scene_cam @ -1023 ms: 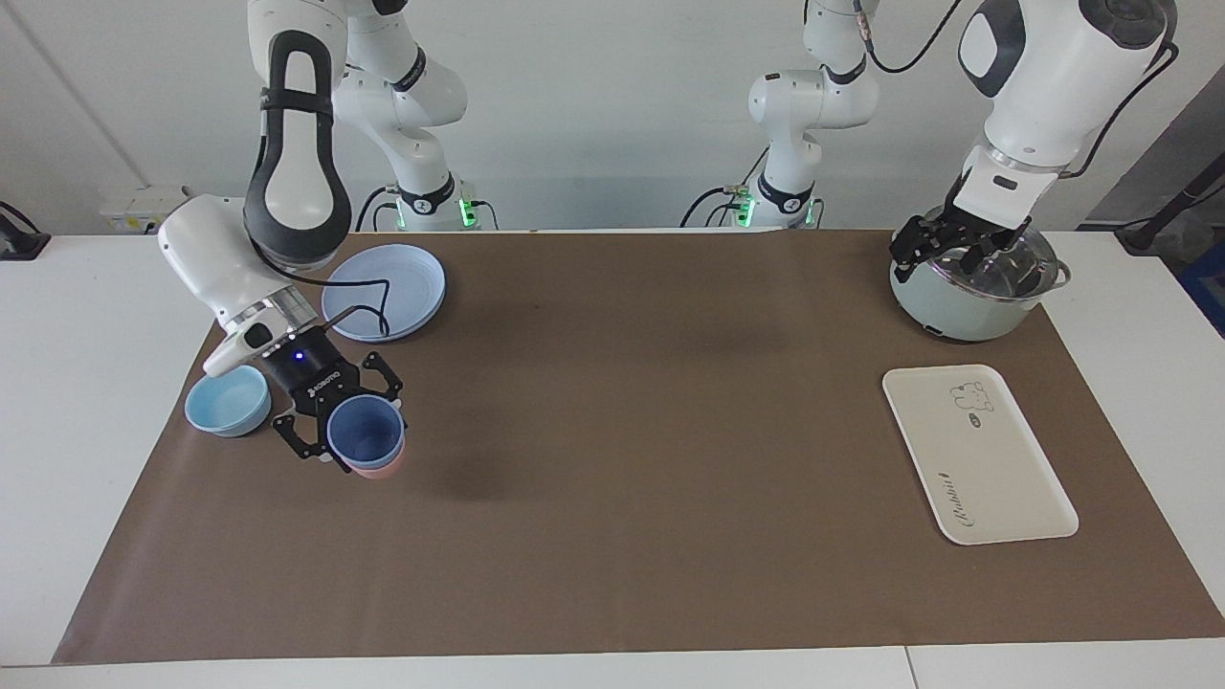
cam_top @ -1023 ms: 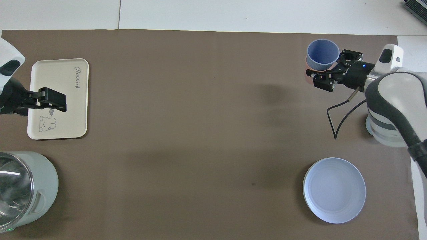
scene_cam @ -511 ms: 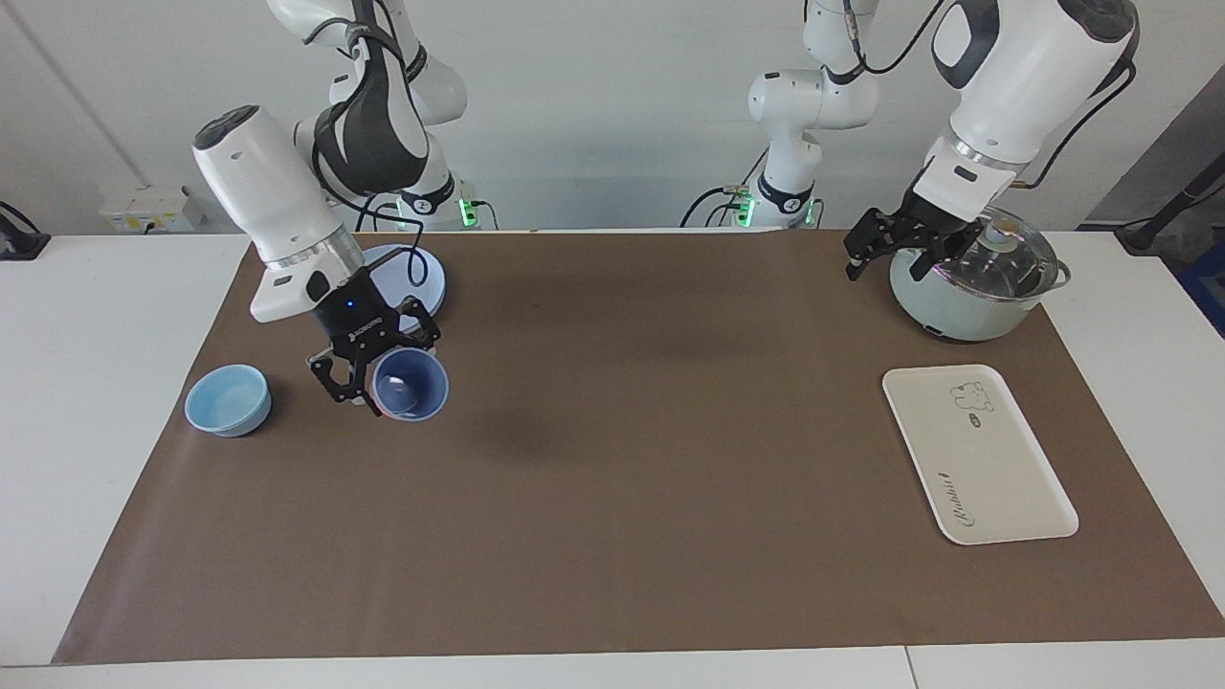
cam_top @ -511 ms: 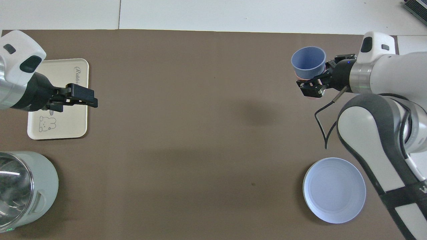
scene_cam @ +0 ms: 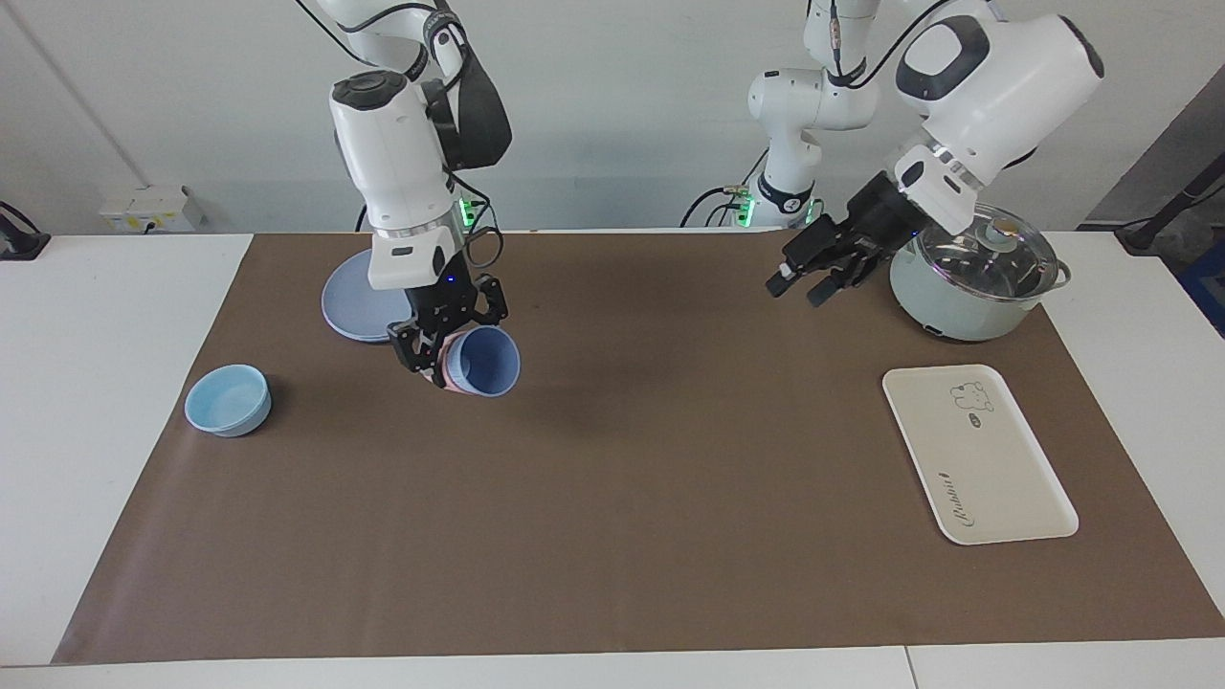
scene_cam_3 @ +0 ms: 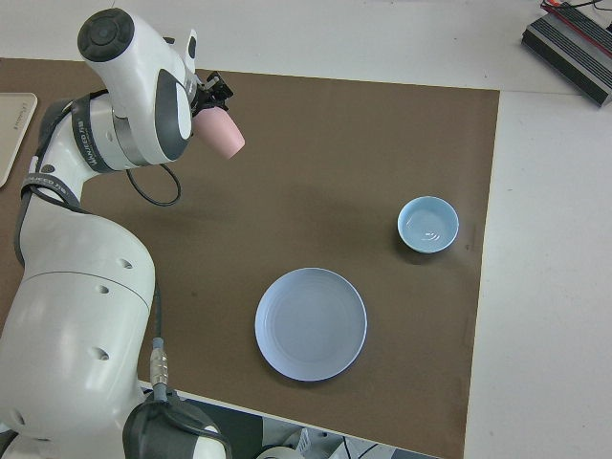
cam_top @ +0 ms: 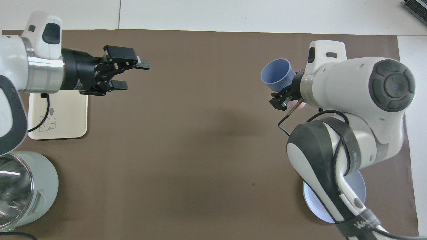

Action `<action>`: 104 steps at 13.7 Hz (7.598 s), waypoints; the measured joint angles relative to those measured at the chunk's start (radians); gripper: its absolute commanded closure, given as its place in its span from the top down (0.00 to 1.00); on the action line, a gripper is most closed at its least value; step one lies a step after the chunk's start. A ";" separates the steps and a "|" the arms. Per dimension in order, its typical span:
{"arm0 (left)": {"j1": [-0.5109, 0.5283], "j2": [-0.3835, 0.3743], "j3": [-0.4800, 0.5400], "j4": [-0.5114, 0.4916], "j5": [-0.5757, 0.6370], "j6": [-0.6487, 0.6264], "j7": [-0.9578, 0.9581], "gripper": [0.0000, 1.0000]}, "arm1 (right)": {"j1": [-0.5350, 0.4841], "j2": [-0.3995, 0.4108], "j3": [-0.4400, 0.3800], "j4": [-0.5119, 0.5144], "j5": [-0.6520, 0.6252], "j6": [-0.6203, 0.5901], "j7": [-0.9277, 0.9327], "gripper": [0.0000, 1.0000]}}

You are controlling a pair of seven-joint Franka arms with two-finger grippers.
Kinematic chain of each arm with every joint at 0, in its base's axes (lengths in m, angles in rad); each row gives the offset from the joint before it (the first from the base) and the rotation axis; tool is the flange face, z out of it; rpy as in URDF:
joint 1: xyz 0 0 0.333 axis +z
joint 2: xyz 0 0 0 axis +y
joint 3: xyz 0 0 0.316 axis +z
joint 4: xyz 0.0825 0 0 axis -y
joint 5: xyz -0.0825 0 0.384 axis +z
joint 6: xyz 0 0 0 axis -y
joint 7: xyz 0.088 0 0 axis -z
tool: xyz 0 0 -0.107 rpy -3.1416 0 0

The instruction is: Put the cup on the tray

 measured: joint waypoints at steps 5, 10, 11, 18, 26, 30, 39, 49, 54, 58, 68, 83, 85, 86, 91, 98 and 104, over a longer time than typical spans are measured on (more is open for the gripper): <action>-0.206 0.139 -0.005 0.000 -0.147 0.319 -0.053 0.87 | 0.085 0.000 0.001 0.065 -0.147 -0.150 0.057 0.00; -0.304 0.183 -0.008 0.005 -0.163 0.429 -0.062 0.77 | 0.131 0.003 0.001 0.072 -0.195 -0.176 0.080 0.00; -0.317 0.185 -0.008 0.004 -0.163 0.429 -0.062 0.77 | 0.135 0.005 0.001 0.072 -0.200 -0.176 0.087 0.00; -0.407 0.200 -0.009 -0.001 -0.117 0.426 -0.058 0.46 | 0.137 0.008 0.001 0.075 -0.208 -0.176 0.091 0.00; -0.413 0.201 0.005 0.006 -0.077 0.396 -0.056 0.00 | 0.139 0.012 0.003 0.073 -0.209 -0.183 0.093 0.00; -0.406 0.200 0.012 0.026 -0.039 0.355 -0.058 0.00 | 0.144 0.013 0.005 0.075 -0.209 -0.183 0.109 0.00; -0.211 0.256 0.019 0.245 -0.031 0.016 -0.059 0.00 | 0.145 0.013 -0.003 0.079 -0.209 -0.182 0.109 0.00; 0.139 0.260 0.028 0.276 0.229 -0.063 0.300 0.00 | -0.018 0.024 -0.011 0.075 -0.024 0.013 0.054 0.00; 0.359 0.206 0.029 0.066 0.230 0.080 0.763 0.00 | -0.196 0.046 -0.015 0.013 0.460 0.159 -0.362 0.00; 0.482 0.132 0.029 -0.145 0.230 0.286 1.026 0.00 | -0.316 0.113 -0.019 -0.028 0.958 0.195 -0.811 0.00; 0.553 0.183 0.024 -0.310 -0.136 0.458 1.430 0.00 | -0.468 0.253 -0.017 -0.076 1.386 0.137 -1.345 0.00; 0.530 0.166 0.016 -0.229 -0.109 0.389 1.390 0.69 | -0.505 0.329 -0.010 -0.129 1.559 0.085 -1.702 1.00; 0.530 0.156 0.022 -0.164 0.009 0.216 1.273 0.69 | -0.505 0.328 -0.009 -0.130 1.574 0.085 -1.703 1.00; 0.530 0.153 0.023 -0.117 0.071 0.120 1.211 0.69 | -0.504 0.324 -0.009 -0.129 1.578 0.085 -1.703 1.00; 0.458 0.146 0.010 0.094 0.418 -0.200 0.950 0.69 | -0.436 0.199 -0.008 -0.144 1.532 0.205 -1.515 1.00; 0.241 0.122 0.012 0.240 0.637 -0.481 0.595 0.69 | -0.397 -0.018 -0.010 -0.179 0.704 0.257 -0.797 1.00; 0.198 0.055 -0.005 0.272 0.706 -0.584 0.429 0.69 | -0.392 -0.129 -0.002 -0.113 0.115 -0.006 -0.111 1.00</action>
